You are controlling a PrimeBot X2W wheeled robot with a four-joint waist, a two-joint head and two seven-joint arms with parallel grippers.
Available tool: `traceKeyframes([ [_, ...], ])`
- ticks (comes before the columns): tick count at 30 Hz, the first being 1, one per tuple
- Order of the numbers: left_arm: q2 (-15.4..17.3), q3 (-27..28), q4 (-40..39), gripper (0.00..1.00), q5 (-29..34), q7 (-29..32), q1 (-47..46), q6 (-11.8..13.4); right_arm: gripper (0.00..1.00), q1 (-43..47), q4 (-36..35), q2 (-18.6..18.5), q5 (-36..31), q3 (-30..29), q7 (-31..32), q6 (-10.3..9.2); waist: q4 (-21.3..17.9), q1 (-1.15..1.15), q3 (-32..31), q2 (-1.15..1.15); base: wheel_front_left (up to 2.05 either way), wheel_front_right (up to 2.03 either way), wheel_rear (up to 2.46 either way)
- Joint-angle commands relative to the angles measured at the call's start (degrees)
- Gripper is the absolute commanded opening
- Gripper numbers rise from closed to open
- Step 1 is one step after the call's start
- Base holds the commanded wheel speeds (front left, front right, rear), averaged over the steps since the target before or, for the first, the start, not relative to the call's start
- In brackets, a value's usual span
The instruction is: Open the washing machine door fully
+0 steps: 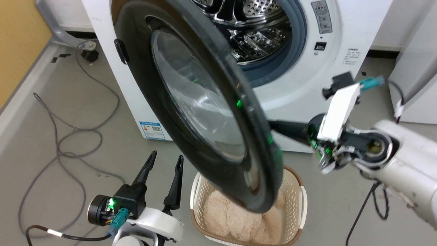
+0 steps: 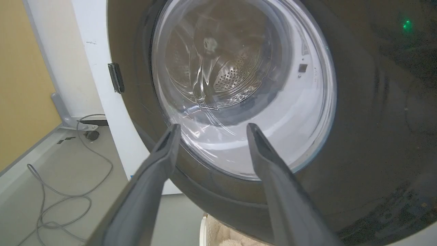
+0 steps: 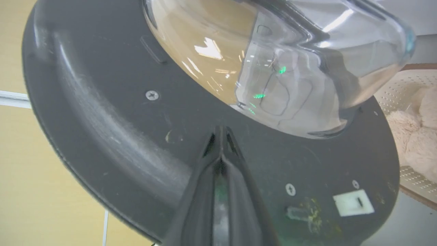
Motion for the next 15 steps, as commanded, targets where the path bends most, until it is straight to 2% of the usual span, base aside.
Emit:
traceKeyframes([
  [1,0.4,-0.2,0.3,1.00,-0.1,-0.1,0.6,0.2,0.00,1.7,-1.3,0.3,0.0,0.1,-0.3,0.06,0.1,0.01,-0.4,0.00,0.00,0.00,0.00],
  [10,0.6,-0.8,0.6,1.00,-0.5,0.1,1.2,0.6,0.00,5.2,-5.5,2.7,-1.8,0.1,-1.3,0.06,0.1,0.01,-1.1,0.00,0.00,0.00,0.00],
  [13,0.6,-0.8,0.5,1.00,-0.6,0.1,1.2,0.8,0.00,5.5,-5.8,3.1,-1.6,0.0,-4.5,0.06,0.0,0.01,-0.9,0.00,0.00,0.00,0.00],
  [14,0.7,-0.9,0.5,1.00,-0.7,0.1,1.2,0.8,0.30,5.8,-5.7,3.3,-1.9,0.0,-6.6,0.06,-0.1,0.01,-0.8,0.00,0.00,0.00,0.00],
  [15,0.7,-0.9,0.4,1.00,-0.7,0.1,1.2,0.9,1.00,6.2,-5.7,3.4,-2.4,-0.1,-8.9,0.06,-0.1,0.01,-0.8,0.00,0.00,0.00,0.00],
])
